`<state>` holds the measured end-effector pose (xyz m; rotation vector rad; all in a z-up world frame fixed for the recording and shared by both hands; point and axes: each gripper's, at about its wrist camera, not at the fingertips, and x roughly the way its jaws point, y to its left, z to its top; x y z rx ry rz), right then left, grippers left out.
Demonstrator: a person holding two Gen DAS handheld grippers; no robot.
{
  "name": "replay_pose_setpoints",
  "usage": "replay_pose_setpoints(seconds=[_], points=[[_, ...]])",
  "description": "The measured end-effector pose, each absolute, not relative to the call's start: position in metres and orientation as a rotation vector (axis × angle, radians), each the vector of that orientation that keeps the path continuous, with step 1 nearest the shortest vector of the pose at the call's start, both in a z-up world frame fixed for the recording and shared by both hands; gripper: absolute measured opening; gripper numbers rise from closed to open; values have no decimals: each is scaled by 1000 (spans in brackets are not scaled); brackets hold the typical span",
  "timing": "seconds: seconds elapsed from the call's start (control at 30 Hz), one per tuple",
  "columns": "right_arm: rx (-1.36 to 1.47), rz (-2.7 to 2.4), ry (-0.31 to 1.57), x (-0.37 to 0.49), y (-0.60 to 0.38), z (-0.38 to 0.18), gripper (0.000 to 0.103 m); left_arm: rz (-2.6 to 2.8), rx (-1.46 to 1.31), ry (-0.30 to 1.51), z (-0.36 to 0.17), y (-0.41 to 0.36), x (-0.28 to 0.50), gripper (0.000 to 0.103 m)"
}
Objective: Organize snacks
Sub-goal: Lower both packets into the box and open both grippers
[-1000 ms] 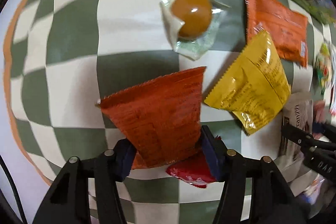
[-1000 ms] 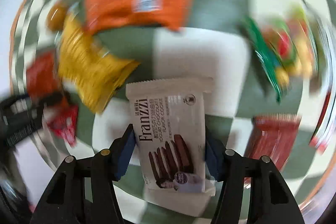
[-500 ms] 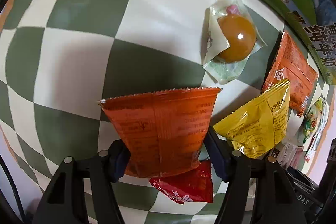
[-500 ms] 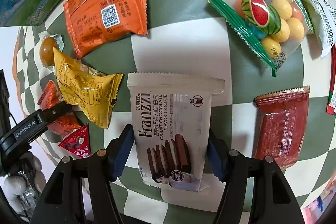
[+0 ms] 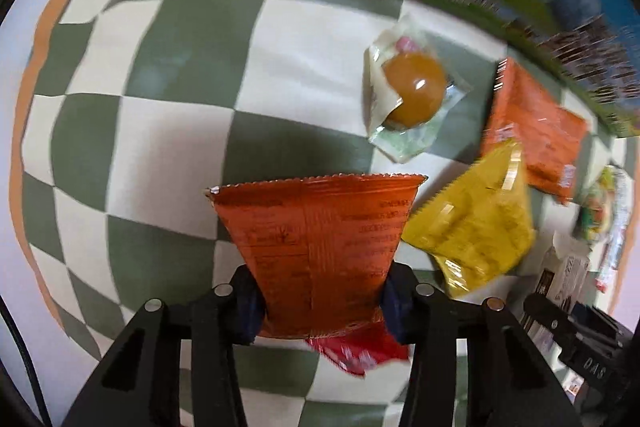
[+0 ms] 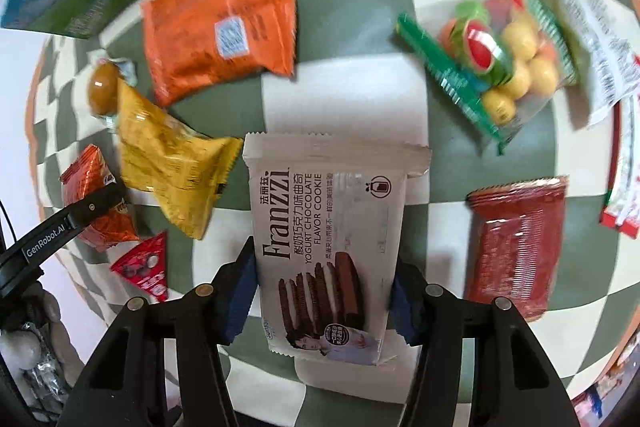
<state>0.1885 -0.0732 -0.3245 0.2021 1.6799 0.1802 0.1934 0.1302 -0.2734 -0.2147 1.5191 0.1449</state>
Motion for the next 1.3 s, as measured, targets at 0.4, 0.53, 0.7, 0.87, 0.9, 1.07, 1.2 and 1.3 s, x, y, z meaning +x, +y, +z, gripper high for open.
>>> replay_pose_setpoints(seconds=[0.4,0.53,0.7,0.87,0.9,1.07,1.2,1.3], points=[[264,323,1385,237,-94,-163,59,-52,-275,1261,-118,111,238,43],[245,301,1279,283,-108,-124,59,-75,-174,1221,-96,92,294,43],[189,242,1207,353,-124,-108,59,-32,-5,1253,-114,69,374,43],[106,212,1190,407,-119,-112,59,18,183,1356,-162,53,440,43],[87,204,1198,419,-117,-115,59,24,210,1377,-171,51,449,43],[19,179,1250,463,-111,-140,60,54,328,1443,-210,40,479,44],[-11,158,1281,484,-111,-163,60,60,335,1470,-229,38,490,44],[-15,149,1306,498,-115,-178,60,64,306,1471,-233,41,497,44]])
